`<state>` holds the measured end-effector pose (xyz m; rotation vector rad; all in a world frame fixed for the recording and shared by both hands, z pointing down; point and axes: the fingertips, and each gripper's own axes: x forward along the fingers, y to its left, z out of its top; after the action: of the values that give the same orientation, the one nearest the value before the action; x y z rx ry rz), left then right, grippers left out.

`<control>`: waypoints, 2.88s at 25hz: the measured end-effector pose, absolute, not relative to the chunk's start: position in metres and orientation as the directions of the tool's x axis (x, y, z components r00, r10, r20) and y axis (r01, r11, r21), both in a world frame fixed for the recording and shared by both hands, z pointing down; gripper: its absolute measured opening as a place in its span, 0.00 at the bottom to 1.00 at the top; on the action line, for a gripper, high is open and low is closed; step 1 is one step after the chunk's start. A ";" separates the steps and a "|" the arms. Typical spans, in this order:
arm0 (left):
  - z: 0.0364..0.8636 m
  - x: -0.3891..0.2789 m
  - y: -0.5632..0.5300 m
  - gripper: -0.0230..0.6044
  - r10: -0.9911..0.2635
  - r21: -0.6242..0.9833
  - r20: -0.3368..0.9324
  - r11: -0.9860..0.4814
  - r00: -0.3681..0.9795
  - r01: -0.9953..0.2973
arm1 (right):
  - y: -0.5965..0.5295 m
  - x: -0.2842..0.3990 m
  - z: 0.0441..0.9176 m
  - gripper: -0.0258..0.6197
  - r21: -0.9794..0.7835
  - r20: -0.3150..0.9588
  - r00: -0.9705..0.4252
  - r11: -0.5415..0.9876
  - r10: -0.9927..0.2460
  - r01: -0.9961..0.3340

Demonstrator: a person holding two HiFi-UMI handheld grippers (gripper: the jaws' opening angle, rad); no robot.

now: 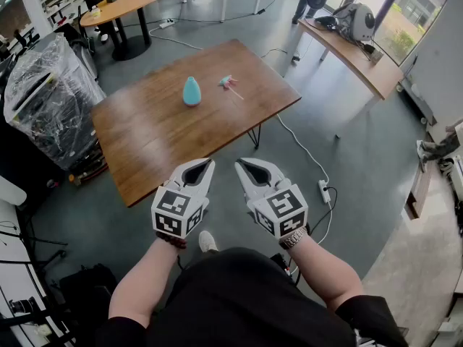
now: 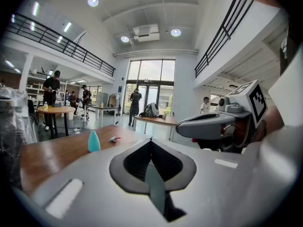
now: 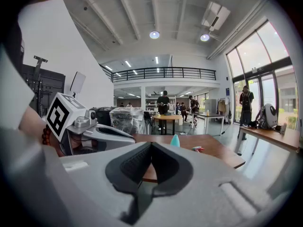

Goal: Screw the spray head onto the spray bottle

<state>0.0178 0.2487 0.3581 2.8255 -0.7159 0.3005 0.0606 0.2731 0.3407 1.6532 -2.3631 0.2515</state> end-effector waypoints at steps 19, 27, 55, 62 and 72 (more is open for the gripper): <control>0.376 0.016 0.153 0.05 -0.393 0.199 0.293 -0.867 0.871 -0.458 | 0.164 0.068 0.356 0.03 0.038 0.346 -0.324 0.358 -0.881 -0.933; 0.397 0.059 0.103 0.06 -0.374 0.211 0.346 -0.863 0.861 -0.460 | 0.105 0.109 0.377 0.03 0.012 0.370 -0.348 0.379 -0.862 -0.925; 0.556 0.210 -0.130 0.15 -0.415 -0.014 0.733 -0.801 0.539 -0.599 | -0.068 0.275 0.476 0.06 -0.203 0.530 -0.497 0.466 -0.687 -0.861; 0.593 0.211 -0.157 0.19 -0.384 -0.048 0.800 -0.806 0.461 -0.589 | -0.087 0.288 0.491 0.06 -0.237 0.541 -0.513 0.465 -0.666 -0.853; 0.626 0.208 -0.173 0.19 -0.334 -0.040 0.853 -0.808 0.401 -0.588 | -0.102 0.289 0.505 0.06 -0.269 0.554 -0.539 0.476 -0.635 -0.837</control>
<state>0.2080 -0.1728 0.6263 2.3937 -0.8084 1.3646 0.2886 -0.1016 0.5053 1.2338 -2.3484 0.7359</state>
